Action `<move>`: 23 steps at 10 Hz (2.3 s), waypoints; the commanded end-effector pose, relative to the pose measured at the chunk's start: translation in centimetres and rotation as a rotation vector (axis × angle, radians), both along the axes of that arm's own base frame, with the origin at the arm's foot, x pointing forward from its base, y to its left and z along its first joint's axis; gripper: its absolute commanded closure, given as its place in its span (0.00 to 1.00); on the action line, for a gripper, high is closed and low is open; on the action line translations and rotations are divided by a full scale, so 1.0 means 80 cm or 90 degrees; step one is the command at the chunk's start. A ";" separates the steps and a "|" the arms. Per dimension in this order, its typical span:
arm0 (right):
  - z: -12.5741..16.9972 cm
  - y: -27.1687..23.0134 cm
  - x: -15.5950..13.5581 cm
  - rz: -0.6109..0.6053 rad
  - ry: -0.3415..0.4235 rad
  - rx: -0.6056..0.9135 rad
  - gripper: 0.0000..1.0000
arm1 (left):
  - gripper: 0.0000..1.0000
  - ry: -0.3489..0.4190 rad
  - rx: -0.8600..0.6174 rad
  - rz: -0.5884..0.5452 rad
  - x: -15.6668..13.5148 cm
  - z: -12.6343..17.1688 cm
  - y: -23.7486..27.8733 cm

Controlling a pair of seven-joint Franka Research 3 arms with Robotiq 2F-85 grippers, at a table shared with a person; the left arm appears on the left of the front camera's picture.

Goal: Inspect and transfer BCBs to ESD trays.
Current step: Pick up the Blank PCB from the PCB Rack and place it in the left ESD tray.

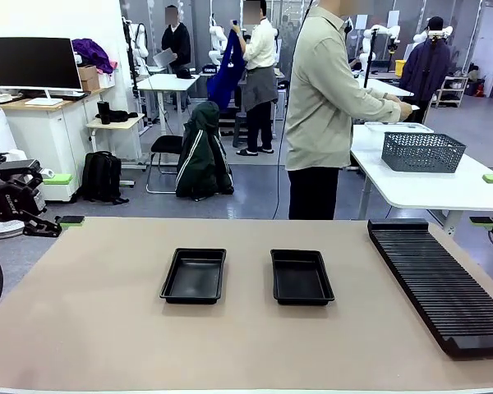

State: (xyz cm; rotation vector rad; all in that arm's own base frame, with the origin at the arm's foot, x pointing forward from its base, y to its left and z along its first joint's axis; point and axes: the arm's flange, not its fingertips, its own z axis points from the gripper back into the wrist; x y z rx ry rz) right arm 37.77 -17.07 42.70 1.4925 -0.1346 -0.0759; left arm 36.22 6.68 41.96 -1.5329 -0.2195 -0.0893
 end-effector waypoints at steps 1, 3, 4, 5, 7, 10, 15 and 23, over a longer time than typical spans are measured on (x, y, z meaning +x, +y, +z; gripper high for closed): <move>0.000 0.000 0.000 0.002 -0.001 -0.002 0.00 | 0.00 0.000 0.004 0.003 -0.001 0.000 0.000; 0.000 0.000 0.000 0.002 -0.001 -0.002 0.00 | 0.00 0.000 0.004 0.003 -0.001 0.000 0.000; 0.000 0.000 0.000 0.002 -0.001 -0.002 0.00 | 0.00 0.000 0.004 0.003 -0.001 0.000 0.000; 0.000 0.000 0.000 0.002 -0.001 -0.002 0.00 | 0.00 0.000 0.004 0.003 -0.001 0.000 0.000; 0.000 0.000 0.000 0.002 -0.001 -0.002 0.00 | 0.00 0.000 0.004 0.003 -0.001 0.000 0.000; 0.000 0.000 0.000 0.002 -0.001 -0.002 0.00 | 0.00 0.000 0.004 0.003 -0.001 0.000 0.000; 0.000 0.000 0.000 0.002 -0.001 -0.002 0.00 | 0.00 0.000 0.004 0.003 -0.001 0.000 0.000; 0.000 0.000 0.000 0.002 -0.001 -0.002 0.00 | 0.00 0.000 0.004 0.003 -0.001 0.000 0.000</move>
